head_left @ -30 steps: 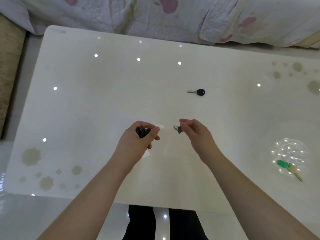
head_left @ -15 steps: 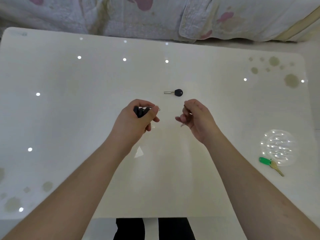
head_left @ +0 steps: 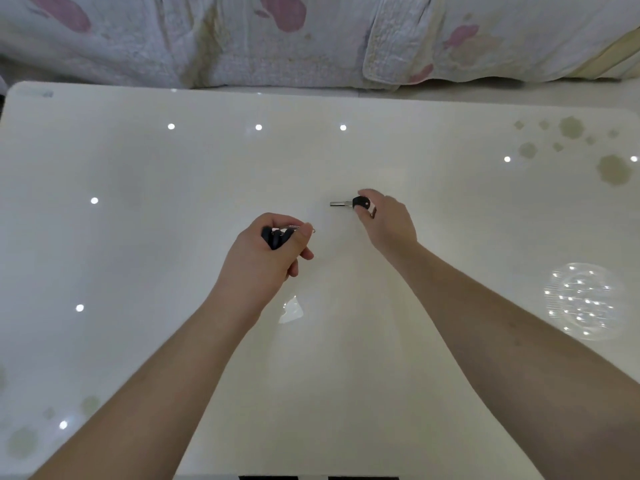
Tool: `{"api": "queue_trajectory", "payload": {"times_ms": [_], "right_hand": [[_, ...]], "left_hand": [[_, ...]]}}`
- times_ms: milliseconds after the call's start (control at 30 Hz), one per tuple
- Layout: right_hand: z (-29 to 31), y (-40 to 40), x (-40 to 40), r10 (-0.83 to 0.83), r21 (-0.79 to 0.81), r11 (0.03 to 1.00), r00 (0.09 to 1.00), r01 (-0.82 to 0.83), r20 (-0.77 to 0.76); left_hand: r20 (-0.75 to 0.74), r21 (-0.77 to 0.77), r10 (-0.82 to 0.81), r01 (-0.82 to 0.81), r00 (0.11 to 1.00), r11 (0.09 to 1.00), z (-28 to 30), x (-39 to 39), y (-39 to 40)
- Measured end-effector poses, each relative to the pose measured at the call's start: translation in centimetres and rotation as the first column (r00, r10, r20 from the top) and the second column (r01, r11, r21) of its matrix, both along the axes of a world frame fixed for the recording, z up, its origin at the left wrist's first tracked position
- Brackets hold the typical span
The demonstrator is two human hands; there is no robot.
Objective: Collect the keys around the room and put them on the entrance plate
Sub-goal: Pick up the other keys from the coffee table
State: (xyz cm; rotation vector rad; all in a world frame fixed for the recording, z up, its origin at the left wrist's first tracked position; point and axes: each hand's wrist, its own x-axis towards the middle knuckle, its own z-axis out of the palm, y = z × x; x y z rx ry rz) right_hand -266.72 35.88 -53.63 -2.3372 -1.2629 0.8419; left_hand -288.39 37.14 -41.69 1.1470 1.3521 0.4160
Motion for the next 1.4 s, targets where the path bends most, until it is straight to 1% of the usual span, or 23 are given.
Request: {"api": "queue_trajectory", "payload": {"times_ms": [67,133,200,333,400,500,567,667,733,800,867,933,1000,1067,1133,1233,1267,1333,1400], "right_hand": [[-0.7,1.1,0.0,0.011,-0.01,1.0,1.0,-0.011,0.008],[-1.4,1.7,0.1,0.03,-0.055,0.998,0.999,-0.028,0.041],[-2.0,1.9,0.2,0.024,-0.105,0.994,0.998,-0.018,0.065],[-2.8,1.7,0.5,0.038,-0.15,0.988,0.99,-0.017,0.139],[-2.9,1.6,0.8,0.027,-0.174,0.985,0.989,-0.001,0.148],[-2.8,0.8,1.1,0.022,-0.181,0.983,0.996,-0.007,0.084],[-2.6,-0.4,1.2,-0.007,-0.122,0.993,1.0,0.007,-0.003],[-1.8,-3.0,1.3,-0.117,0.002,0.993,0.986,0.118,-0.123],[-1.1,-5.2,1.4,-0.15,0.042,0.987,0.978,0.158,-0.148],[-0.4,-7.3,1.5,-0.203,0.058,0.974,0.953,0.221,-0.227],[0.5,-8.9,1.6,-0.299,0.048,0.939,0.876,0.341,-0.379],[1.4,-10.3,1.8,-0.376,0.02,0.892,0.767,0.451,-0.519],[2.2,-11.9,2.0,-0.433,-0.013,0.829,0.627,0.56,-0.648],[2.7,-13.6,2.2,-0.472,-0.049,0.743,0.47,0.668,-0.746],[2.8,-15.5,2.7,-0.516,-0.109,0.643,0.323,0.758,-0.794],[2.7,-18.5,3.9,-0.591,-0.289,0.428,0.023,0.856,-0.806],[2.6,-19.6,4.4,-0.62,-0.325,0.363,-0.034,0.873,-0.784],[2.2,-22.0,5.5,-0.677,-0.345,0.284,-0.068,0.895,-0.733],[2.1,-24.6,6.6,-0.697,-0.357,0.252,-0.088,0.899,-0.712]], "left_hand": [[-0.001,0.015,0.0,0.0,1.0,1.0,0.0,-0.1,0.5],[-0.008,0.029,0.001,-0.001,1.0,1.0,0.0,-0.2,0.9],[-0.016,0.034,0.001,0.0,1.0,0.999,-0.1,-0.2,1.0],[-0.027,0.035,-0.017,0.018,0.999,0.999,-0.2,-0.2,1.0],[-0.029,0.04,-0.029,0.031,0.999,0.999,-0.3,0.0,0.9],[-0.02,0.035,-0.03,0.031,0.999,0.999,-0.5,0.5,0.4],[-0.013,0.025,-0.029,0.029,1.0,0.999,-0.6,1.1,0.0],[-0.004,0.006,-0.049,0.049,0.999,0.999,-0.5,2.0,-1.0],[0.0,-0.016,-0.076,0.076,0.997,0.997,-0.3,2.7,-2.1],[0.009,-0.034,-0.092,0.093,0.996,0.995,-0.2,3.3,-3.0],[0.009,-0.046,-0.112,0.112,0.994,0.993,0.0,4.0,-3.8],[0.004,-0.055,-0.137,0.137,0.991,0.989,0.3,4.9,-4.6],[0.005,-0.066,-0.174,0.174,0.985,0.983,0.5,6.1,-5.4],[0.012,-0.073,-0.219,0.219,0.976,0.973,0.8,7.5,-6.3],[0.023,-0.07,-0.272,0.273,0.962,0.959,1.2,9.0,-7.1],[0.041,-0.064,-0.348,0.35,0.937,0.935,1.6,11.2,-8.6],[0.045,-0.062,-0.375,0.377,0.926,0.924,1.6,11.9,-9.1],[0.048,-0.061,-0.431,0.434,0.901,0.899,1.7,13.3,-10.2],[0.051,-0.058,-0.476,0.478,0.878,0.876,1.7,14.4,-11.4]]}}
